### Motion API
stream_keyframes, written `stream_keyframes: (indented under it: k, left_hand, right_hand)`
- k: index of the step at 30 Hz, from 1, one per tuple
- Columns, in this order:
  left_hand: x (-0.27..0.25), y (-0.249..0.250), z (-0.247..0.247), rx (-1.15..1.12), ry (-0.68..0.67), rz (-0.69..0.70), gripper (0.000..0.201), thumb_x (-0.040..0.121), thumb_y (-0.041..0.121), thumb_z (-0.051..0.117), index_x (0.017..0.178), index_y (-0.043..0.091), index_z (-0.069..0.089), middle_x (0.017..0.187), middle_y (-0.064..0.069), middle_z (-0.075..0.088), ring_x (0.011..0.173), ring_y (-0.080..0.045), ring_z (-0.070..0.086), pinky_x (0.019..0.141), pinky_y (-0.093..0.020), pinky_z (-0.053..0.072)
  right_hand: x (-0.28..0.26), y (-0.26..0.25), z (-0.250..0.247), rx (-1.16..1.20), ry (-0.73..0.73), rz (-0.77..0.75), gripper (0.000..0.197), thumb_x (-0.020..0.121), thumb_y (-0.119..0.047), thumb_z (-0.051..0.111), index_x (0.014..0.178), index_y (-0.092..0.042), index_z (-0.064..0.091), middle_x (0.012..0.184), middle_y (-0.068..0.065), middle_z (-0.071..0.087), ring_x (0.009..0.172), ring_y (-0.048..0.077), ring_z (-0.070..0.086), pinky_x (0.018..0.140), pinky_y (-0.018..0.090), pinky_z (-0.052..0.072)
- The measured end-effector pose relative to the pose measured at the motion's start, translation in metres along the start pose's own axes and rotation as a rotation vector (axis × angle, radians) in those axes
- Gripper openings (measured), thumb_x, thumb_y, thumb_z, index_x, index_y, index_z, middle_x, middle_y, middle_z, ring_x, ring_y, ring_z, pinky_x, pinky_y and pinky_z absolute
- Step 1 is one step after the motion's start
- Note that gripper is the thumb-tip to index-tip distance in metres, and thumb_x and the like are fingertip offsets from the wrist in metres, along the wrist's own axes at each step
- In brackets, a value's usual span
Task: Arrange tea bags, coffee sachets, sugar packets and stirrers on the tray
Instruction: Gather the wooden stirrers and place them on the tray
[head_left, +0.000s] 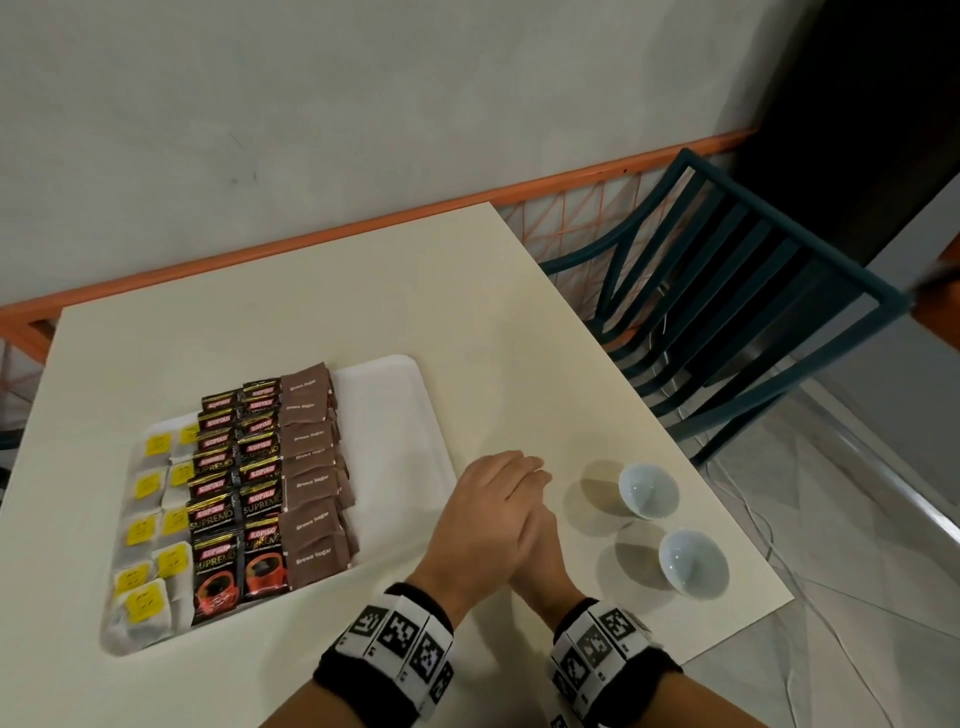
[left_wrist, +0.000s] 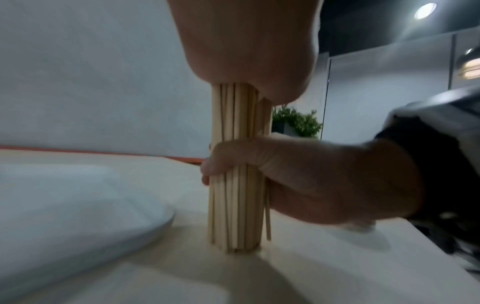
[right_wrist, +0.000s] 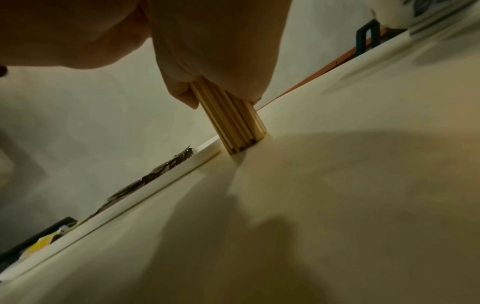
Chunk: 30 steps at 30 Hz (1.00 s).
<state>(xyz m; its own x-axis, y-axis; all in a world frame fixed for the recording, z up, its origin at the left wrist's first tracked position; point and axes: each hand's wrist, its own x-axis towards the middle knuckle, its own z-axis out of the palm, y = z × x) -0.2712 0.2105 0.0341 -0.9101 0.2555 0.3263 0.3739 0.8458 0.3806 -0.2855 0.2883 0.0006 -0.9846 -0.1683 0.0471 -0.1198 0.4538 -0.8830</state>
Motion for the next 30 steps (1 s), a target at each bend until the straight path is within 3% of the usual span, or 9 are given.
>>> stream_keyframes:
  k: [4, 8, 12, 16, 19, 22, 24, 26, 30]
  left_hand:
    - [-0.001, -0.002, 0.0, 0.033, 0.038, 0.014, 0.035, 0.088, 0.018, 0.041, 0.112, 0.011, 0.065, 0.112, -0.002, 0.068, 0.113, -0.013, 0.046, 0.102, -0.027, 0.031]
    - [0.001, 0.0, -0.003, 0.093, 0.014, -0.095, 0.038, 0.093, 0.028, 0.039, 0.124, 0.017, 0.058, 0.128, -0.001, 0.06, 0.125, -0.02, 0.048, 0.11, -0.034, 0.027]
    - [-0.005, 0.005, 0.001, -0.052, -0.009, -0.178, 0.045, 0.101, 0.033, 0.024, 0.13, 0.015, 0.053, 0.132, -0.005, 0.056, 0.124, -0.019, 0.044, 0.107, -0.03, 0.035]
    - [0.001, 0.006, 0.001, -0.172, -0.064, -0.19, 0.047, 0.099, 0.04, 0.023, 0.138, 0.021, 0.042, 0.146, 0.003, 0.04, 0.137, -0.006, 0.022, 0.114, -0.02, 0.018]
    - [0.003, 0.006, -0.009, -0.432, -0.067, -0.266, 0.048, 0.097, 0.043, 0.035, 0.143, 0.037, 0.024, 0.153, 0.022, 0.01, 0.14, 0.008, -0.002, 0.114, -0.013, 0.006]
    - [0.002, 0.0, -0.025, -0.783, 0.122, -0.559, 0.043, 0.093, 0.048, 0.033, 0.136, 0.04, 0.028, 0.151, 0.016, 0.023, 0.14, 0.003, 0.017, 0.105, -0.003, 0.017]
    - [0.002, -0.015, -0.031, -1.186, 0.203, -0.874, 0.042, 0.095, 0.047, 0.026, 0.129, 0.03, 0.042, 0.142, 0.004, 0.044, 0.133, -0.011, 0.037, 0.104, -0.017, 0.03]
    - [-0.006, -0.031, -0.034, -1.506, 0.195, -1.078, 0.055, 0.094, 0.052, 0.026, 0.124, 0.015, 0.053, 0.12, -0.003, 0.062, 0.117, -0.02, 0.054, 0.096, -0.034, 0.041]
    - [-0.017, -0.032, -0.046, -1.873, 0.134, -1.152, 0.059, 0.088, 0.05, 0.036, 0.118, 0.007, 0.063, 0.108, -0.012, 0.068, 0.088, -0.025, 0.069, 0.072, -0.041, 0.056]
  right_hand:
    - [0.001, -0.007, 0.001, -0.18, -0.078, -0.076, 0.023, 0.083, -0.014, 0.042, 0.08, -0.006, 0.064, 0.069, 0.005, 0.068, 0.061, 0.014, 0.065, 0.056, 0.012, 0.042]
    - [0.004, 0.001, -0.002, -0.169, -0.121, -0.147, 0.018, 0.089, -0.012, 0.049, 0.097, -0.004, 0.062, 0.088, 0.009, 0.067, 0.075, 0.018, 0.06, 0.066, 0.031, 0.051]
    - [0.004, 0.009, -0.002, -0.228, -0.198, -0.16, 0.019, 0.09, -0.016, 0.047, 0.099, -0.005, 0.059, 0.088, 0.009, 0.065, 0.072, 0.013, 0.051, 0.063, 0.027, 0.042]
    - [0.005, 0.01, -0.002, -0.188, -0.21, -0.097, 0.045, 0.084, -0.037, 0.031, 0.097, -0.004, 0.059, 0.083, 0.006, 0.062, 0.068, 0.012, 0.051, 0.06, 0.027, 0.044]
    - [0.005, 0.008, -0.007, -0.029, -0.183, -0.043, 0.022, 0.088, -0.027, 0.047, 0.101, -0.014, 0.058, 0.084, -0.013, 0.059, 0.07, -0.001, 0.052, 0.059, 0.011, 0.043]
    - [0.005, -0.005, -0.016, 0.311, -0.153, 0.15, 0.009, 0.075, -0.011, 0.067, 0.079, -0.006, 0.061, 0.066, -0.002, 0.063, 0.059, 0.012, 0.058, 0.052, 0.021, 0.049]
    - [0.009, -0.026, -0.026, 0.433, -0.113, 0.139, 0.007, 0.075, 0.001, 0.067, 0.074, -0.001, 0.061, 0.06, 0.007, 0.061, 0.052, 0.015, 0.057, 0.049, 0.024, 0.049]
    - [0.015, -0.053, -0.035, 0.555, -0.09, 0.081, 0.02, 0.076, 0.007, 0.066, 0.067, -0.011, 0.064, 0.057, -0.002, 0.064, 0.051, 0.007, 0.059, 0.049, 0.019, 0.05]
    - [0.017, -0.095, -0.039, 0.677, -0.07, -0.093, 0.035, 0.073, 0.01, 0.069, 0.067, -0.024, 0.065, 0.067, -0.008, 0.07, 0.068, 0.006, 0.068, 0.064, 0.018, 0.054]
